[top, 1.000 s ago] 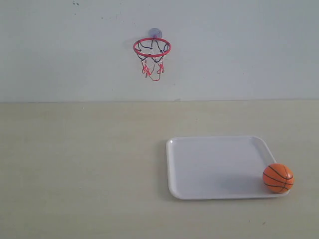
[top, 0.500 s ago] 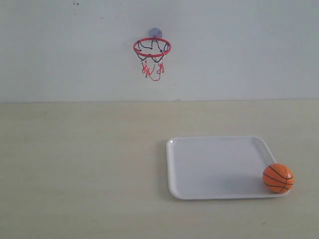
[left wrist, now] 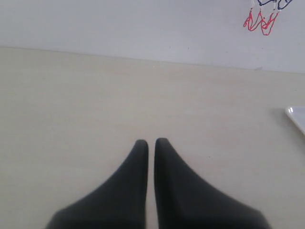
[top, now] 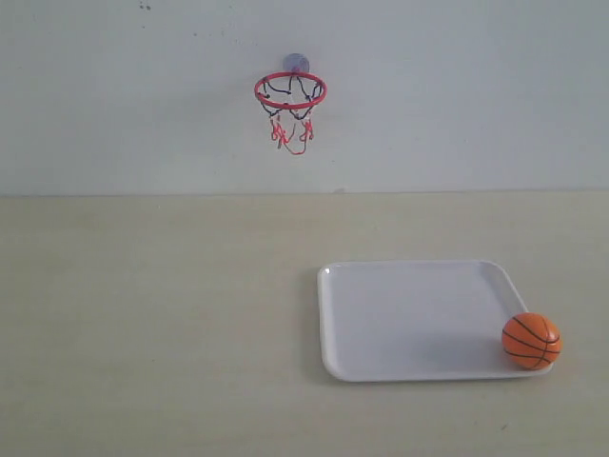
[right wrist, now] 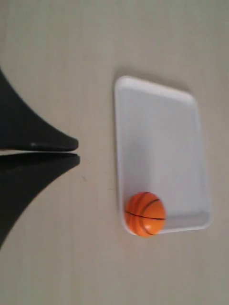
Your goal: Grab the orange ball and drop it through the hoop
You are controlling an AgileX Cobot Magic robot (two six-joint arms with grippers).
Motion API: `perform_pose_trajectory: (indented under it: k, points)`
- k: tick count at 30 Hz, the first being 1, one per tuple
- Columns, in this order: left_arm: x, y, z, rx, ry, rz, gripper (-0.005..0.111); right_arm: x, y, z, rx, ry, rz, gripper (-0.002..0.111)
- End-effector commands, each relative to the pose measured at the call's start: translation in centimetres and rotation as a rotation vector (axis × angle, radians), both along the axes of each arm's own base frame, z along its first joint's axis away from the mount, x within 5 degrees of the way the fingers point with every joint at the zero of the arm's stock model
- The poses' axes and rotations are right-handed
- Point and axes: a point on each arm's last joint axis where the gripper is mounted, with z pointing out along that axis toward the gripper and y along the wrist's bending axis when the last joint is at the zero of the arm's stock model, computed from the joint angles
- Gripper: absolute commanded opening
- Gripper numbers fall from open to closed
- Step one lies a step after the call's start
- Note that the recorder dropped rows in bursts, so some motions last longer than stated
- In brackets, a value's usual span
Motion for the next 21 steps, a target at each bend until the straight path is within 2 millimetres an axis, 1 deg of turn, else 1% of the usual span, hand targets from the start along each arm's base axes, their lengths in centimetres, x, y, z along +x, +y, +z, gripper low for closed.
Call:
perform_pose_trajectory:
  k: [1,2,3,5,6,7,8,9,10,11,12,13,15,16,18,20,21]
  points:
    - [0.0,0.0,-0.1,-0.004,-0.004,0.0,0.004,1.0,0.6,-0.8,0.159,0.162,-0.079,0.0]
    - [0.0,0.0,-0.1,-0.004,-0.004,0.0,0.004,1.0,0.7,-0.7,0.172,0.164,-0.082,0.0]
    - [0.0,0.0,-0.1,-0.004,-0.004,0.0,0.004,1.2,0.6,-0.7,0.134,0.135,-0.051,0.0]
    - [0.0,0.0,-0.1,-0.004,-0.004,0.0,0.004,1.7,0.7,-0.3,-0.019,0.056,0.09,0.0]
    - [0.0,0.0,-0.1,-0.004,-0.004,0.0,0.004,2.0,0.7,-0.1,-0.022,0.073,0.096,0.0]
    - [0.0,0.0,-0.1,-0.004,-0.004,0.0,0.004,3.2,0.8,0.4,-0.049,0.142,0.112,0.0]
    - [0.0,0.0,-0.1,-0.004,-0.004,0.0,0.004,3.8,0.9,0.8,-0.061,0.171,0.116,0.0]
    - [0.0,0.0,-0.1,-0.004,-0.004,0.0,0.004,5.7,0.9,1.0,-0.093,0.253,0.116,0.0]
    - [0.0,0.0,-0.1,-0.004,-0.004,0.0,0.004,7.1,1.0,1.0,-0.093,0.3,0.116,0.0]
    - [0.0,0.0,-0.1,-0.004,-0.004,0.0,0.004,8.5,1.2,0.9,-0.098,0.331,0.119,0.004]
    - [0.0,0.0,-0.1,-0.004,-0.004,0.0,0.004,10.0,1.3,0.8,-0.101,0.353,0.12,0.014]
    - [0.0,0.0,-0.1,-0.004,-0.004,0.0,0.004,11.5,1.4,0.5,-0.116,0.369,0.119,0.028]
    - [0.0,0.0,-0.1,-0.004,-0.004,0.0,0.004,14.1,1.4,0.2,-0.154,0.379,0.108,0.066]
    - [0.0,0.0,-0.1,-0.004,-0.004,0.0,0.004,15.3,1.2,-0.3,-0.172,0.394,0.08,0.076]
    - [0.0,0.0,-0.1,-0.004,-0.004,0.0,0.004,16.6,1.1,-1.3,-0.198,0.427,0.056,0.074]
    - [0.0,0.0,-0.1,-0.004,-0.004,0.0,0.004,17.7,1.0,-2.9,-0.216,0.465,0.044,0.07]
    - [0.0,0.0,-0.1,-0.004,-0.004,0.0,0.004,18.2,1.0,-3.7,-0.219,0.473,0.04,0.07]
